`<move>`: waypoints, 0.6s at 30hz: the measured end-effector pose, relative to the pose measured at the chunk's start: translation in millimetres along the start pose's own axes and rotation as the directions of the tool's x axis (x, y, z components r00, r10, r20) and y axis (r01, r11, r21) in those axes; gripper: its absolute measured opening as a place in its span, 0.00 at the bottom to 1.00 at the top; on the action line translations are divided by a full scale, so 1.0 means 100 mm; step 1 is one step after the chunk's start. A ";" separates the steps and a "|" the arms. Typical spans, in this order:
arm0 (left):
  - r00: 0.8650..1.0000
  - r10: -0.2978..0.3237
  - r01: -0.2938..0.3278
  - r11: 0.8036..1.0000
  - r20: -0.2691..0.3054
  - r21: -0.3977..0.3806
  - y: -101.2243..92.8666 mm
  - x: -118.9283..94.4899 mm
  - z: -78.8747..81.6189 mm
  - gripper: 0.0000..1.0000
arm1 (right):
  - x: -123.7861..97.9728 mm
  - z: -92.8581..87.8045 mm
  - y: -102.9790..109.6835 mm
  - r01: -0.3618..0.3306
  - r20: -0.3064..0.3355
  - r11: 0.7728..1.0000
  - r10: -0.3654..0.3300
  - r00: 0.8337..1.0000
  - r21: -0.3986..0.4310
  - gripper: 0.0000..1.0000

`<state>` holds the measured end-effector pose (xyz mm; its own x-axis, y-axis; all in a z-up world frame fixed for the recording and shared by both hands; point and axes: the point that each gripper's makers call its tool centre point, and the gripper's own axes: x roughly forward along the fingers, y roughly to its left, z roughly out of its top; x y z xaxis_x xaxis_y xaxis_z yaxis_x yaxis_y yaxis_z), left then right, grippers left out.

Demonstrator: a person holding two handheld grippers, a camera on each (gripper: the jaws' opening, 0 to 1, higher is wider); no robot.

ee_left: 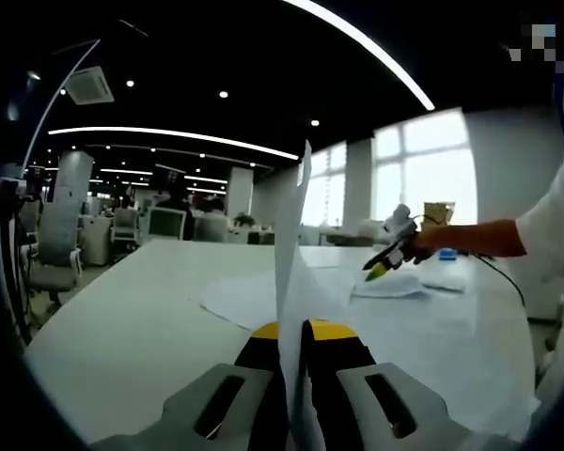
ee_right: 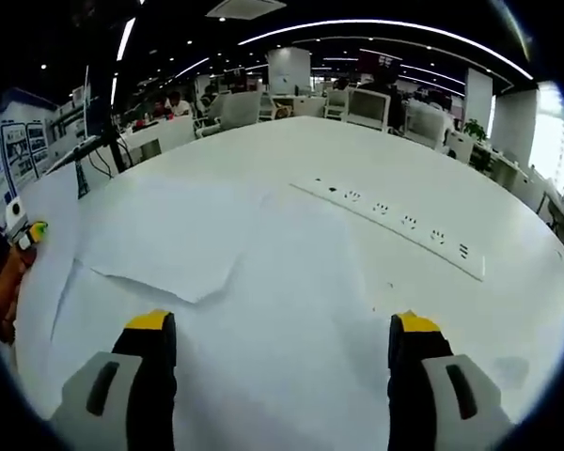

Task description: Organize the stack of printing papers by aligning and flattening the scattered papers on the table

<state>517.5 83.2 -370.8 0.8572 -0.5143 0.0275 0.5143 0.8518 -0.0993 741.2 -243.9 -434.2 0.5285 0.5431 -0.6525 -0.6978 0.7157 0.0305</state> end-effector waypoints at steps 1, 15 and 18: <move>1.000 -0.001 0.001 1.000 0.001 -0.001 0.00 0.00 0.00 0.06 | 0.01 0.00 -0.02 0.002 0.000 1.000 -0.002 1.000 0.005 0.89; 1.000 -0.001 0.001 1.000 0.000 0.002 -0.07 0.01 0.00 0.06 | 0.06 -0.11 -0.02 0.012 -0.008 1.000 -0.012 1.000 -0.009 0.86; 1.000 0.001 -0.001 1.000 0.002 0.005 -0.08 0.01 0.00 0.06 | 0.06 -0.12 -0.03 0.009 -0.007 1.000 -0.009 1.000 -0.002 0.86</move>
<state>514.2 76.3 -370.0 0.8580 -0.5129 0.0292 0.5132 0.8530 -0.0948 740.8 -247.7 -447.4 0.5315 0.5338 -0.6577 -0.6942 0.7194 0.0229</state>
